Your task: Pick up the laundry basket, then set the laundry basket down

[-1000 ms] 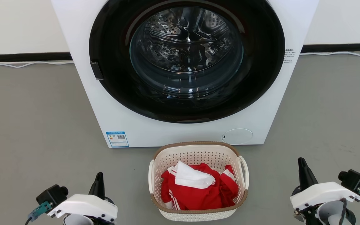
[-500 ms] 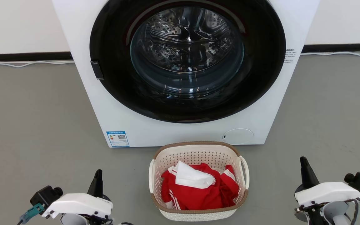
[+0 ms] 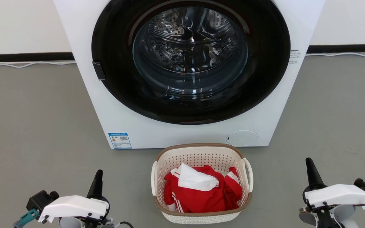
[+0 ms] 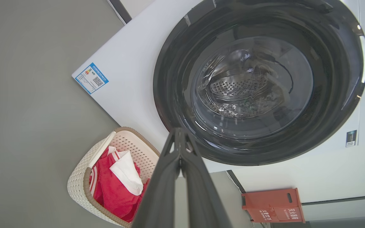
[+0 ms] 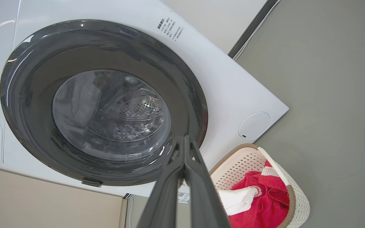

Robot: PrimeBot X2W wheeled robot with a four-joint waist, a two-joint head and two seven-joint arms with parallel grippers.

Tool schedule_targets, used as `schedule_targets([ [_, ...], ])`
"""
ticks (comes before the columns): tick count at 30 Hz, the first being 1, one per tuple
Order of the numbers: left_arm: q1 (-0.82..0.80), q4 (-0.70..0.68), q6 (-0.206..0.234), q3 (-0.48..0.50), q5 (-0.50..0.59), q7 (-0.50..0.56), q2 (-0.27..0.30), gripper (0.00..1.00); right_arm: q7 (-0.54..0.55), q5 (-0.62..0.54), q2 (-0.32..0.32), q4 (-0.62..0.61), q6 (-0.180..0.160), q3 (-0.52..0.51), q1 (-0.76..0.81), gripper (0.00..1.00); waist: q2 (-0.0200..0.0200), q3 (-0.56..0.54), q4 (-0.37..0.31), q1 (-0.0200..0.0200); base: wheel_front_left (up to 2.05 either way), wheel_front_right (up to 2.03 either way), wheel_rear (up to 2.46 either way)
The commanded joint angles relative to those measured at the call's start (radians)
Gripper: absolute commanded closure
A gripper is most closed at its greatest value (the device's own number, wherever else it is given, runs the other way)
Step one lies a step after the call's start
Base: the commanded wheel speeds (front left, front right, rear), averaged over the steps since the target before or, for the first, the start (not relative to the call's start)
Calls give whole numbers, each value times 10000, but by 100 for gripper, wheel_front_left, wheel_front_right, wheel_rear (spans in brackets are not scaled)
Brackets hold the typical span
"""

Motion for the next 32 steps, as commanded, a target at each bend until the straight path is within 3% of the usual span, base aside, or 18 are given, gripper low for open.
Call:
schedule_targets([
  [1,-199,-368,-143,261,-309,65,104,100,96,359,-33,-427,45,95,-125,100,0,1,3,-1,0,0,0],
  [32,-60,-1143,-696,798,-3438,977,153,100,984,4010,84,-1619,62,-106,283,100,0,18,52,0,0,0,0],
])
